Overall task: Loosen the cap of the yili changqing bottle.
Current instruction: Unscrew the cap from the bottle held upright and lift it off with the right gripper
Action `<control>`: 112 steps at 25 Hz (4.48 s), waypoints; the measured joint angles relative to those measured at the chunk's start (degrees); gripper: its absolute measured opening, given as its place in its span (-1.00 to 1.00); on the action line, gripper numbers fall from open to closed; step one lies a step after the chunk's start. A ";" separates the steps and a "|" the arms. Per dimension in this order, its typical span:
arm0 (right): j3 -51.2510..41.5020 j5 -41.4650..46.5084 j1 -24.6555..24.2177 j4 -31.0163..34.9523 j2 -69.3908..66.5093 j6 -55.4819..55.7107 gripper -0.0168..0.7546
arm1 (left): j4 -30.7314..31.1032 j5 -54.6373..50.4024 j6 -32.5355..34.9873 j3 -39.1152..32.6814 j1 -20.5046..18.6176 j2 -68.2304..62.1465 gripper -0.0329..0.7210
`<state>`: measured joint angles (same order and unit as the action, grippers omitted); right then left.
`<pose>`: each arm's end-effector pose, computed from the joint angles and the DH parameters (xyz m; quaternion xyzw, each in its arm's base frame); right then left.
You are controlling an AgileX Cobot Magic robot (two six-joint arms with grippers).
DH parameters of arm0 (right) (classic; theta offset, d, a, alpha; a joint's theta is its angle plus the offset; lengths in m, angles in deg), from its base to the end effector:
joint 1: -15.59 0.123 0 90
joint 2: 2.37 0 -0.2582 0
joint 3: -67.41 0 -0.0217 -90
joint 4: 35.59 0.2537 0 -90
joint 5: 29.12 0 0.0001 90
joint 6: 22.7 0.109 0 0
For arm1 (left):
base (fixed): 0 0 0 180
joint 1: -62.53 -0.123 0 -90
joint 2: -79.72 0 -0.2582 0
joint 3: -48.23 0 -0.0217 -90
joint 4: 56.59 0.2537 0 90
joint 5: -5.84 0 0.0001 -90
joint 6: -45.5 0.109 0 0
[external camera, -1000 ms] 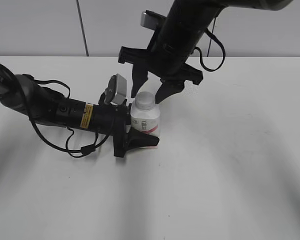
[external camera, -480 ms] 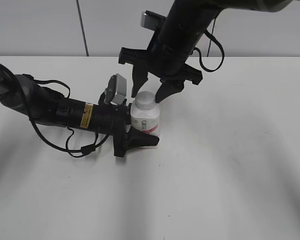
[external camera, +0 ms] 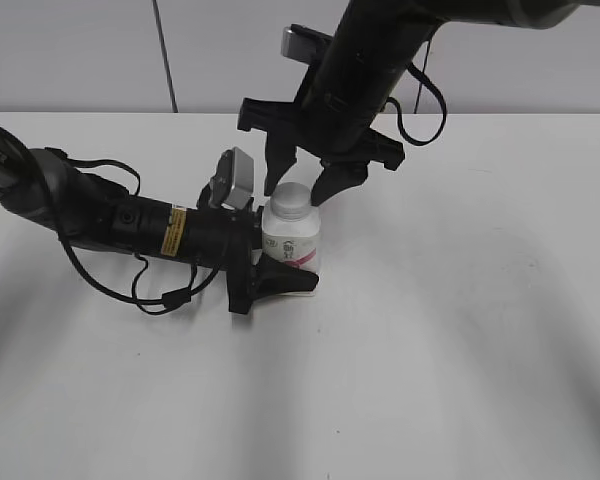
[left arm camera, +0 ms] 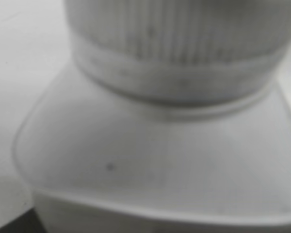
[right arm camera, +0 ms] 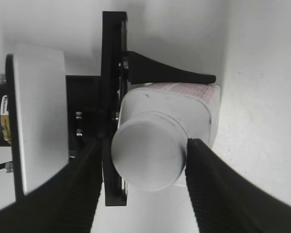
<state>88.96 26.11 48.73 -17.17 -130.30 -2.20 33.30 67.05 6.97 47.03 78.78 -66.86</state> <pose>0.3562 0.2663 0.1769 -0.0386 0.9761 0.2000 0.0756 0.3547 -0.2028 0.0178 0.5773 0.6083 -0.3940 0.3761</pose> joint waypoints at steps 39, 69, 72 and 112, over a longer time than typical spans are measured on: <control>0.71 2.59 0.00 -1.87 -1.27 -1.84 0.04 | 0.50 -2.26 -0.06 0.00 0.98 0.61 0.20; 1.12 4.14 0.00 -1.87 -1.27 -43.22 0.02 | 0.50 -2.36 0.05 0.00 1.19 0.61 0.17; 1.12 4.47 0.00 -1.87 -1.27 -47.30 0.02 | 0.50 -2.36 0.15 0.00 1.19 0.61 0.17; 1.29 5.65 -0.11 -0.84 -1.22 -89.05 0.02 | 0.66 -1.77 0.91 0.00 1.24 0.61 0.16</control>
<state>90.26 31.77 48.63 -18.02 -131.52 -91.25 33.96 65.28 7.88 47.03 80.02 -66.25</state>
